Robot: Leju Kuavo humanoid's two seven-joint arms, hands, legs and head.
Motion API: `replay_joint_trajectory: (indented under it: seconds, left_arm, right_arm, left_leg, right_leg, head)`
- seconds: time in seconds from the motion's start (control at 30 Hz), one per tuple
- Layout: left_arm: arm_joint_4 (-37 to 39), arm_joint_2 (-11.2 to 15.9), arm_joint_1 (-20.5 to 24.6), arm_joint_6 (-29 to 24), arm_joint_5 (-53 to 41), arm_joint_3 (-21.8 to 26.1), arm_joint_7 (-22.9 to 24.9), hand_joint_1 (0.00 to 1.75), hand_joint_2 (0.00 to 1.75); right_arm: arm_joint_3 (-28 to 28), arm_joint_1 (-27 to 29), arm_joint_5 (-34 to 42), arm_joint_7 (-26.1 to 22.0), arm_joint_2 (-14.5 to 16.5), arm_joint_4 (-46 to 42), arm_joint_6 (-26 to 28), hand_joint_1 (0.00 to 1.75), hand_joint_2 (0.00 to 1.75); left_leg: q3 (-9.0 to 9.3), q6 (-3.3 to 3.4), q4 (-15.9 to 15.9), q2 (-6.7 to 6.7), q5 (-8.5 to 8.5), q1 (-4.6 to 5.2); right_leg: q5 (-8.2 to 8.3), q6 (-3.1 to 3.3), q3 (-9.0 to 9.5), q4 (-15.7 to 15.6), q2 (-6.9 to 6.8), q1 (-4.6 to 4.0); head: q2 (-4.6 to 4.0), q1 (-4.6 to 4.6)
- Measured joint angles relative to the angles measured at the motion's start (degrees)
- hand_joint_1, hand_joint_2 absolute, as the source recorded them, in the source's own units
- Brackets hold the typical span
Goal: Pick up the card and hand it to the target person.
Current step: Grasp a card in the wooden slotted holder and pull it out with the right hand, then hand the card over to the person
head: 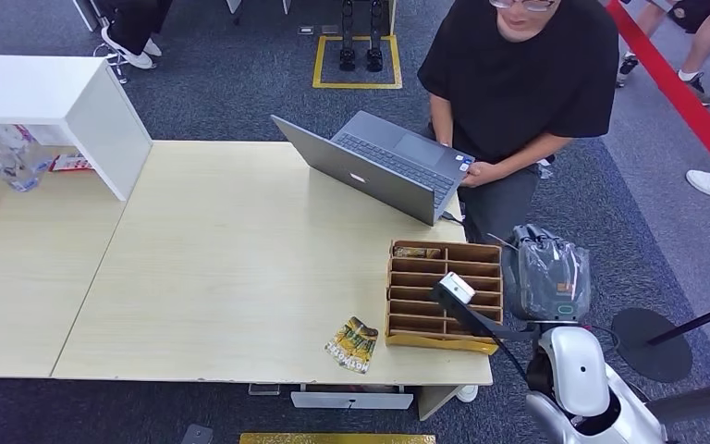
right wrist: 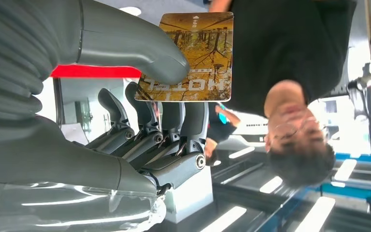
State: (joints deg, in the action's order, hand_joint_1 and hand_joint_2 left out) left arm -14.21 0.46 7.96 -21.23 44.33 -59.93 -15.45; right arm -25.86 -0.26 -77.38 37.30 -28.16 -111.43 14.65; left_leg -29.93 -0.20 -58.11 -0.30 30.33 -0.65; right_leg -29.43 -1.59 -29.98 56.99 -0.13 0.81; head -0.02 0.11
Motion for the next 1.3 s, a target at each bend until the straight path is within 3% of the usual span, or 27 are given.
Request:
replay_joint_trajectory:
  seconds: [0.6,0.9,1.3]
  left_arm:
    - [0.0,-0.4,1.1,0.8,-2.0,-0.3,1.7,0.0,0.0]
    - [0.0,-0.5,1.9,1.4,-3.5,-1.1,2.7,0.0,0.0]
    - [0.0,-0.9,2.3,1.6,-4.1,-1.6,2.9,0.0,0.0]
  right_arm:
    - [5.4,-3.8,3.8,-2.6,-1.0,-1.6,-0.2,1.4,1.75]
    - [6.6,-6.6,5.9,-4.8,-1.1,6.4,4.3,1.38,1.75]
    - [6.4,-8.0,6.9,-5.3,-1.0,16.1,4.7,1.37,1.75]
  left_leg:
    - [-0.01,0.0,0.0,0.0,0.0,0.0]
    - [-0.02,0.0,0.0,-0.01,0.0,0.0]
    - [-0.04,0.0,0.0,-0.02,0.0,0.0]
  right_leg:
    - [0.0,0.0,0.0,0.0,-0.01,0.0]
    - [0.0,0.0,0.0,0.0,-0.01,0.0]
    - [0.0,0.0,-0.01,0.0,-0.02,0.0]
  head:
    - [0.0,0.0]
    - [0.0,0.0]
    - [0.0,0.0]
